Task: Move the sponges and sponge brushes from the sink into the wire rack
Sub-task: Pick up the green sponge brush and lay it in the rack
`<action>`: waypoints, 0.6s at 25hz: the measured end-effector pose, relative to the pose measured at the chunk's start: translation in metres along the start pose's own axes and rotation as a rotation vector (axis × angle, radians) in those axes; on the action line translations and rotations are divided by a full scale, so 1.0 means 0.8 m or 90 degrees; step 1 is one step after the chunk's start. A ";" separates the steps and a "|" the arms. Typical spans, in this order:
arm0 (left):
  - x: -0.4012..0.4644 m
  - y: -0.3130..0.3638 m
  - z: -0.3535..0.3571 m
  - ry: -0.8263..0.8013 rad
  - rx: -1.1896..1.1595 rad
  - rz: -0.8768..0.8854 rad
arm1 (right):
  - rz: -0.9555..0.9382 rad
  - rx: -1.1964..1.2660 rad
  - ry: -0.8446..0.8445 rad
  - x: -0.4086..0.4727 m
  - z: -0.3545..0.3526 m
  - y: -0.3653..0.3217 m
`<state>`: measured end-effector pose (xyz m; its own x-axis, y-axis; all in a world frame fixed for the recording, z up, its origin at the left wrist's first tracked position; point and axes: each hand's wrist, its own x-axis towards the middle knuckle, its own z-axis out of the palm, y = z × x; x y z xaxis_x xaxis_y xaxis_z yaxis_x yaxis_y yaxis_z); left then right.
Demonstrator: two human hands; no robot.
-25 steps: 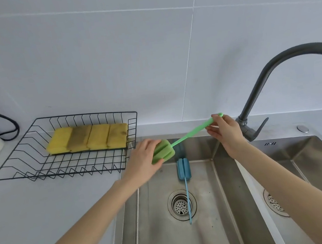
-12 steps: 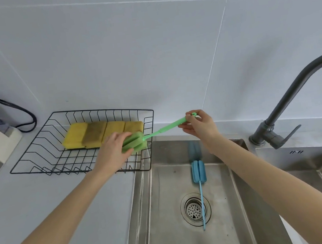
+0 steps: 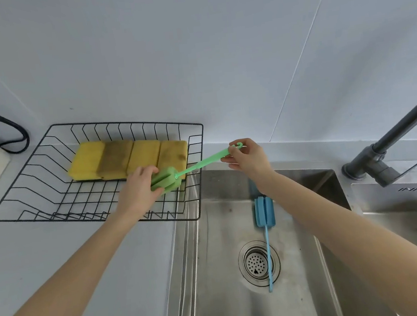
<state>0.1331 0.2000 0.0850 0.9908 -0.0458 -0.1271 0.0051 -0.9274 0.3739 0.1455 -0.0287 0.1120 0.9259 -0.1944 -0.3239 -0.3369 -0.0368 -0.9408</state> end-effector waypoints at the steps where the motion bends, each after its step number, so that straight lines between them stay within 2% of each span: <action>1: 0.001 0.000 0.002 0.003 0.000 -0.001 | 0.006 -0.002 0.002 0.001 0.000 0.002; 7: 0.001 0.004 0.005 -0.022 0.035 0.005 | 0.019 -0.026 0.000 -0.003 -0.005 0.009; 11: -0.005 0.011 -0.007 -0.054 0.037 0.002 | 0.011 -0.138 -0.010 -0.011 -0.014 0.006; 15: -0.018 0.034 -0.024 -0.038 0.045 0.031 | 0.008 -0.234 -0.033 -0.031 -0.035 -0.003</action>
<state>0.1219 0.1821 0.1145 0.9798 -0.1115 -0.1660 -0.0543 -0.9473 0.3158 0.1188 -0.0517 0.1248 0.9253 -0.1478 -0.3492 -0.3790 -0.3854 -0.8413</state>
